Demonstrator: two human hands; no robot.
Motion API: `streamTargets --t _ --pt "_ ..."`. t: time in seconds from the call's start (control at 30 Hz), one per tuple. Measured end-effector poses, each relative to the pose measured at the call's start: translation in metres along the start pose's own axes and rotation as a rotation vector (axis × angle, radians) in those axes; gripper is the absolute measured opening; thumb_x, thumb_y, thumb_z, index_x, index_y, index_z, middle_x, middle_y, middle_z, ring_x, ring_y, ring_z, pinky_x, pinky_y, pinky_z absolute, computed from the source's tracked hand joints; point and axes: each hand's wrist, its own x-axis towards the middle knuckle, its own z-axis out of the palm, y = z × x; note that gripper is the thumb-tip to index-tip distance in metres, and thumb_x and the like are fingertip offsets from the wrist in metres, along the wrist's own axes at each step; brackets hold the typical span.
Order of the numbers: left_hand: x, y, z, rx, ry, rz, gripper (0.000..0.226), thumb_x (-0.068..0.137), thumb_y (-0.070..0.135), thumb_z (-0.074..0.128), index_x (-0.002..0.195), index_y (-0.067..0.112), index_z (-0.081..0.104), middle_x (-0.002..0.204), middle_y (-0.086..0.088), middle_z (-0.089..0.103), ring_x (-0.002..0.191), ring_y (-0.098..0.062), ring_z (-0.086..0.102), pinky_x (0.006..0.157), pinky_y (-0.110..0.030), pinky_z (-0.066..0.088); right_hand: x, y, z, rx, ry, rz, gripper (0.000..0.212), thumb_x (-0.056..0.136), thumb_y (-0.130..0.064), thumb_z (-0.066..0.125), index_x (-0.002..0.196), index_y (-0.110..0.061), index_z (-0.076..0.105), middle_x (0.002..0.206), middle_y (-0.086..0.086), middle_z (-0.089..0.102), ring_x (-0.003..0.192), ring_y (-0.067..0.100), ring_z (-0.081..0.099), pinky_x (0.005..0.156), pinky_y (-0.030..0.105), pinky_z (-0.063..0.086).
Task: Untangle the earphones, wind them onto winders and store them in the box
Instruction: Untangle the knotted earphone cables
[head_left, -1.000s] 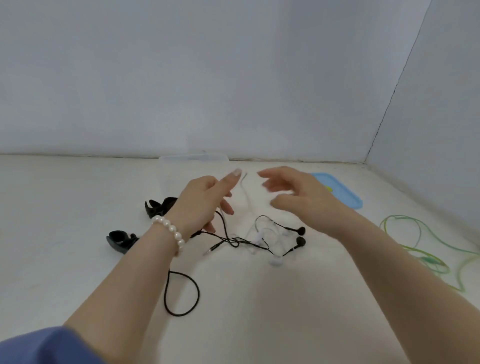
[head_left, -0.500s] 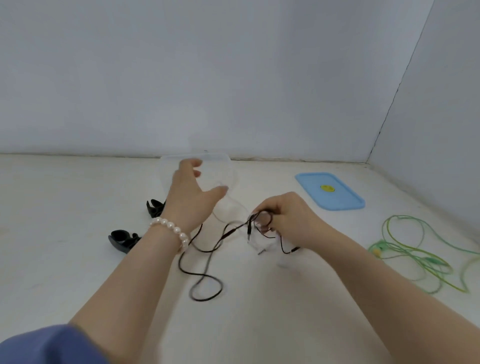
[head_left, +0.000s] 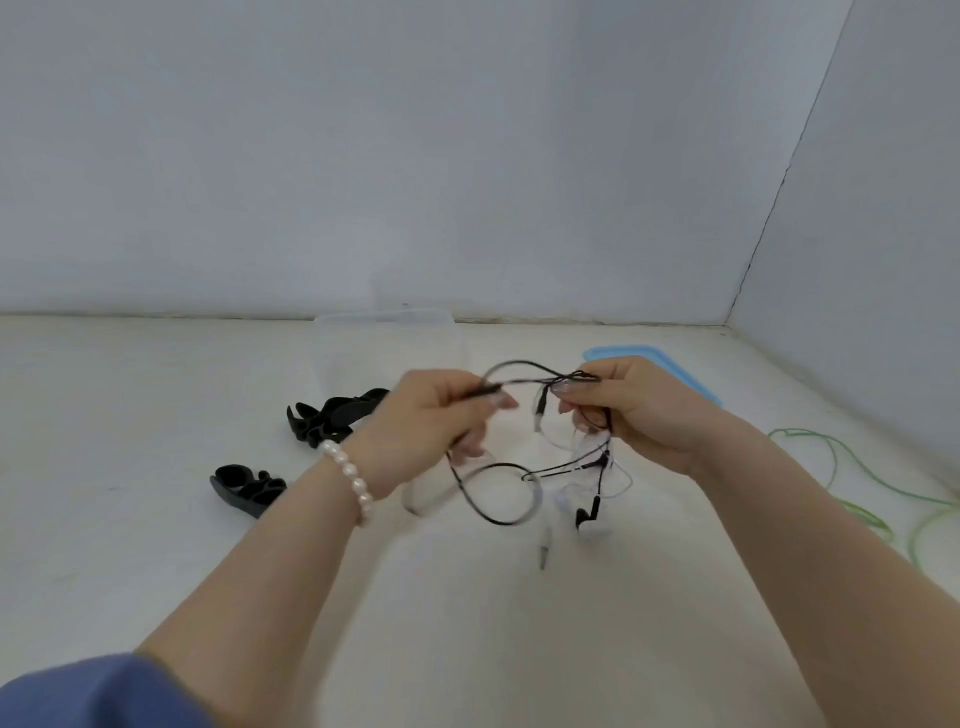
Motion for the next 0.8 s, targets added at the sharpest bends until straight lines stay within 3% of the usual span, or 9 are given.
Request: streamTargets --t 0.1,0.27,0.43,0.5,0.57,0.67,0.8 --pt "0.002 0.004 -0.02 -0.11 0.08 -0.042 0.024 0.091 0.005 0.045 0.09 0.011 0.068 0.036 0.006 0.034 0.034 -0.007 0.029 0.053 -0.02 0.048 -0.002 0.001 -0.014 -0.005 -0.019 0.044 0.013 0.059 -0.02 0.072 0.052 -0.013 0.063 0.054 0.005 0.043 0.045 0.011 0.037 0.056 0.026 0.025" --pt "-0.004 0.005 -0.035 -0.135 -0.064 -0.132 0.017 0.084 0.011 0.054 0.089 0.008 0.07 0.033 0.004 0.028 0.03 -0.007 0.025 0.064 -0.022 0.055 -0.004 0.007 -0.03 0.075 -0.114 0.108 0.005 0.061 -0.011 0.065 0.06 -0.008 0.061 0.047 -0.002 0.05 0.044 0.008 0.044 0.044 0.016 0.037" --pt "-0.002 0.004 -0.046 -0.673 0.029 -0.038 0.031 0.082 0.025 0.045 0.059 0.016 0.063 0.03 0.007 0.031 0.026 -0.005 0.027 0.066 -0.023 0.056 -0.003 0.014 -0.042 0.027 -0.111 0.219 0.017 0.067 -0.017 0.065 0.051 -0.016 0.068 0.059 0.003 0.061 0.056 0.012 0.056 0.054 0.02 0.042" --pt "0.003 0.002 -0.051 -0.818 0.066 -0.033 0.036 0.084 0.027 0.043 0.053 0.018 0.059 0.039 0.007 0.039 0.036 -0.007 0.04 0.073 -0.027 0.054 -0.001 0.017 -0.044 -0.063 -0.11 0.252 0.023 0.079 -0.016 0.063 0.057 -0.016 0.066 0.06 0.005 0.06 0.058 0.013 0.057 0.058 0.024 0.037" --pt "0.005 -0.003 -0.051 -0.865 0.094 -0.062 0.038 0.085 0.028 0.043 0.05 0.019 0.056 0.05 0.007 0.051 0.058 -0.01 0.055 0.084 -0.034 0.049 -0.001 0.016 -0.044 -0.121 -0.092 0.299 0.022 0.087 -0.017 0.059 0.066 -0.014 0.061 0.062 0.004 0.06 0.055 0.01 0.058 0.058 0.025 0.036" --pt "0.009 -0.008 -0.05 -0.865 0.185 -0.104 0.043 0.09 0.026 0.043 0.049 0.018 0.055 0.057 0.006 0.057 0.073 -0.012 0.058 0.086 -0.034 0.043 0.001 0.014 -0.044 -0.067 -0.01 0.377 0.019 0.09 -0.017 0.056 0.072 -0.012 0.056 0.052 0.001 0.048 0.044 0.012 0.049 0.053 0.024 0.035" --pt "0.011 -0.009 -0.06 -0.934 0.373 -0.128 0.04 0.081 0.019 0.046 0.041 0.019 0.048 0.05 0.007 0.05 0.055 -0.011 0.053 0.072 -0.027 0.042 -0.001 0.013 -0.053 0.168 0.227 0.391 0.022 0.088 -0.011 0.05 0.067 -0.013 0.045 0.036 -0.004 0.026 0.029 0.01 0.026 0.037 0.017 0.027"
